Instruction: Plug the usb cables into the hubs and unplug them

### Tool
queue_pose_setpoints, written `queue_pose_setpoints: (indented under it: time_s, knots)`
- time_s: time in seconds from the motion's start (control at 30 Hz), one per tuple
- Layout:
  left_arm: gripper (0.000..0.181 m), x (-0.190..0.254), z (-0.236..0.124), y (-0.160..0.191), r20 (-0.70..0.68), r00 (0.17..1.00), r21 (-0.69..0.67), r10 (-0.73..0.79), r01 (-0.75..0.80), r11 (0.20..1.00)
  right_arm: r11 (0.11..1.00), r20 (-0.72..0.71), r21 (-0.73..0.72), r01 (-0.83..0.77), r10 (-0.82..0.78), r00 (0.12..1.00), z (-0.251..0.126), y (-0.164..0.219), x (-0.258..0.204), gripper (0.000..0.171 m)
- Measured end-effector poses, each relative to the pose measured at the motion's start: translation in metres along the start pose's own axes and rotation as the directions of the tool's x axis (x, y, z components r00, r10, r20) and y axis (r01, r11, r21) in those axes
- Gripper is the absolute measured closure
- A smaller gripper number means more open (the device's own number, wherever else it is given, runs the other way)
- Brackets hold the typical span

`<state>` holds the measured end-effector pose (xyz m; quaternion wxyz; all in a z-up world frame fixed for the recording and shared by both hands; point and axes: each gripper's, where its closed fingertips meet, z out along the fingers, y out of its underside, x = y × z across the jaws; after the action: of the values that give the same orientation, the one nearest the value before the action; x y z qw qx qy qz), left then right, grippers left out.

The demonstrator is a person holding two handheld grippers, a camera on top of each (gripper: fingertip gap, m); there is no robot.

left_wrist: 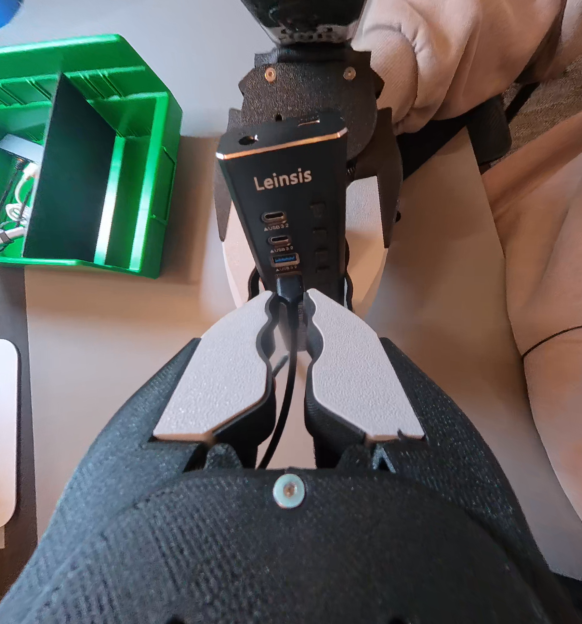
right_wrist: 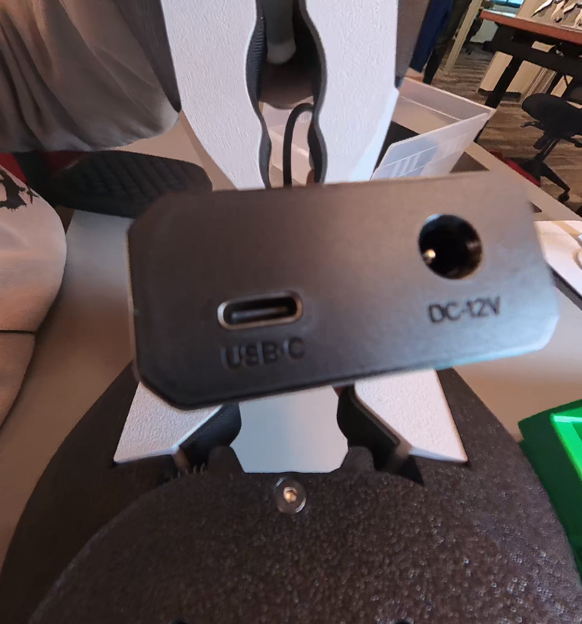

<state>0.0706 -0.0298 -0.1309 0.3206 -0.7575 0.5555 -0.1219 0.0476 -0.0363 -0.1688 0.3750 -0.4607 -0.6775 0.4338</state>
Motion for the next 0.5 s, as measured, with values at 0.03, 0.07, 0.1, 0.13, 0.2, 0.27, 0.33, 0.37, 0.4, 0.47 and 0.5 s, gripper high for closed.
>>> queue_pose_setpoints:
  time_s: [0.03,0.07,0.1,0.13,0.2,0.27,0.33,0.37,0.4,0.47,0.5]
  knots:
    - [0.167,0.001,0.001,0.002,-0.001,1.0,-0.017,0.008,-0.008,1.0,1.0,-0.007,-0.016,0.012,-0.012,1.0,0.001,0.002,0.0,0.103]
    - [0.167,0.002,0.002,0.004,0.0,1.0,-0.027,0.011,-0.011,1.0,1.0,-0.011,-0.025,0.015,-0.015,1.0,0.002,0.003,-0.001,0.103]
    - [0.167,0.003,0.002,0.005,-0.004,1.0,-0.028,0.009,-0.009,1.0,1.0,-0.008,-0.024,0.009,-0.009,1.0,0.002,0.003,-0.002,0.103]
    - [0.167,0.004,0.001,0.004,-0.01,1.0,-0.021,0.003,-0.003,1.0,1.0,0.0,-0.019,0.0,0.0,1.0,0.002,0.002,-0.003,0.103]
    - [0.167,0.003,-0.001,0.001,-0.004,1.0,-0.001,-0.006,0.006,1.0,1.0,-0.001,-0.002,0.0,0.0,1.0,0.0,-0.002,-0.003,0.103]
    - [0.167,0.001,-0.002,-0.002,0.021,1.0,0.016,-0.007,0.006,1.0,1.0,-0.004,0.013,-0.005,0.005,1.0,-0.002,-0.003,0.001,0.103]
    - [0.167,-0.002,-0.004,-0.006,0.042,0.999,0.062,-0.005,0.002,0.998,0.998,0.021,0.058,-0.035,0.034,0.999,-0.004,-0.009,0.002,0.102]
    - [0.167,-0.004,-0.007,-0.01,0.049,0.999,0.099,-0.009,0.004,0.995,0.995,0.033,0.084,-0.049,0.046,0.998,-0.006,-0.014,0.002,0.103]
    - [0.167,-0.005,-0.011,-0.012,0.055,0.998,0.137,-0.015,0.007,0.991,0.993,0.044,0.105,-0.06,0.055,0.997,-0.008,-0.018,0.002,0.103]
    - [0.163,-0.011,-0.028,-0.017,0.098,0.994,0.232,-0.039,0.016,0.973,0.986,0.047,0.139,-0.09,0.084,0.995,-0.013,-0.021,0.005,0.1]
    - [0.16,-0.016,-0.042,-0.019,0.125,0.99,0.293,-0.066,0.027,0.956,0.981,0.048,0.156,-0.111,0.104,0.993,-0.017,-0.021,0.008,0.1]
